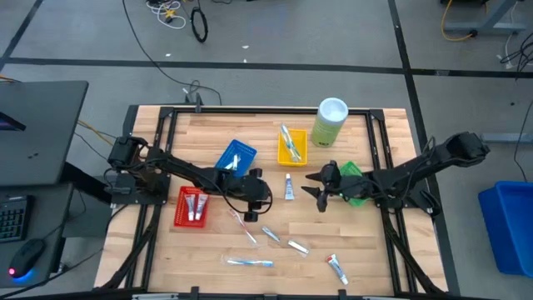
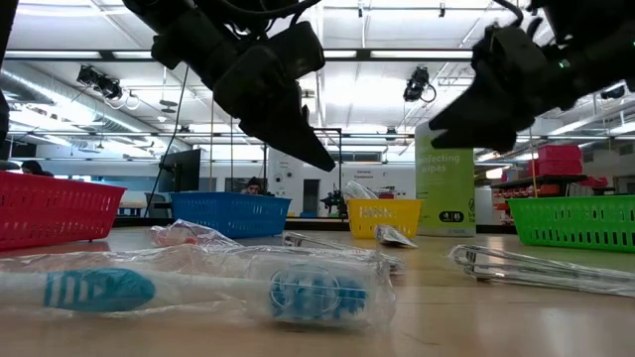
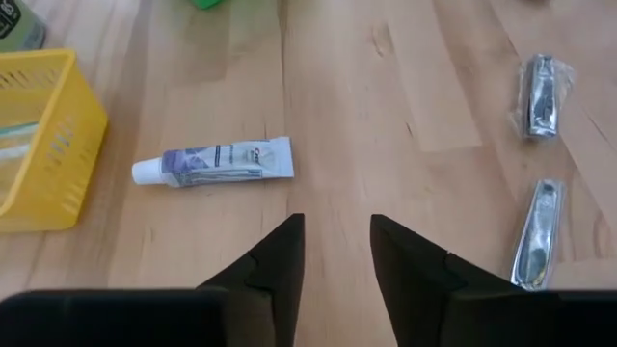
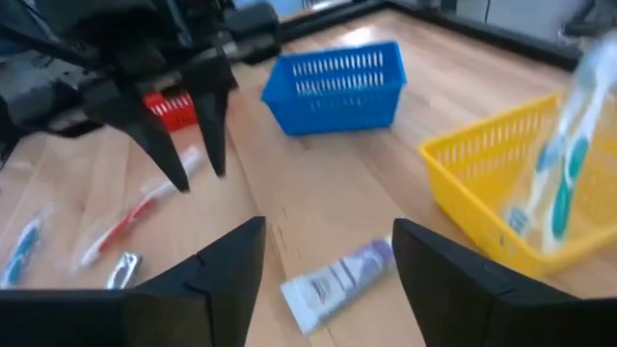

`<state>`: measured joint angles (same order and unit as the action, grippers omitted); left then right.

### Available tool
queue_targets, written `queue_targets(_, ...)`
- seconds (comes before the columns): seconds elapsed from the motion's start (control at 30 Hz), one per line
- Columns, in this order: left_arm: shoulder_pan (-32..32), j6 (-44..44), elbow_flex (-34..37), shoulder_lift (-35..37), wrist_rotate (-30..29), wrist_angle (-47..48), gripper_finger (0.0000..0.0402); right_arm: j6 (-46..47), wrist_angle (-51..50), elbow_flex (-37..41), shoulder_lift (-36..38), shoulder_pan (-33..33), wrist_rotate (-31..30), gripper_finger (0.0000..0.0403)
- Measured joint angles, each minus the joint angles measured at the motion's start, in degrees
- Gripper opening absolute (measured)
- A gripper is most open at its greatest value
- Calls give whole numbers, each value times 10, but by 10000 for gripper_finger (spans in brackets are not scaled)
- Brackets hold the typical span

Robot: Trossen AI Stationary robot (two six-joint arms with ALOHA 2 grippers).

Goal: Pick & Place Travel size toiletries
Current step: Put the white toothpaste into the red basket

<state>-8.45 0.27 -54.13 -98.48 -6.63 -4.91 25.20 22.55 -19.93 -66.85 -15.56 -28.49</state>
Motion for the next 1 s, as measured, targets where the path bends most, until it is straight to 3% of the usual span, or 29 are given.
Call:
queue_targets(0.2, -1, -44, 0, 0, 2, -1, 144, 9, 0, 21, 0, 5, -7, 250)
queue_targets(0.43, -1, -85, 0, 0, 10, -2, 144, -6, 27, 22, -6, 25, -15, 235)
queue_targets(0.73, -1, -107, 0, 0, -23, -1, 142, -14, 164, -24, -128, 36, 52, 237)
queue_targets(0.87, -1, -139, 0, 0, -59, 14, 142, -52, 119, -113, -190, 37, 84, 237)
queue_targets(1.0, 3, -140, 0, 34, -62, 124, 143, -66, -73, -221, -210, 36, 85, 233)
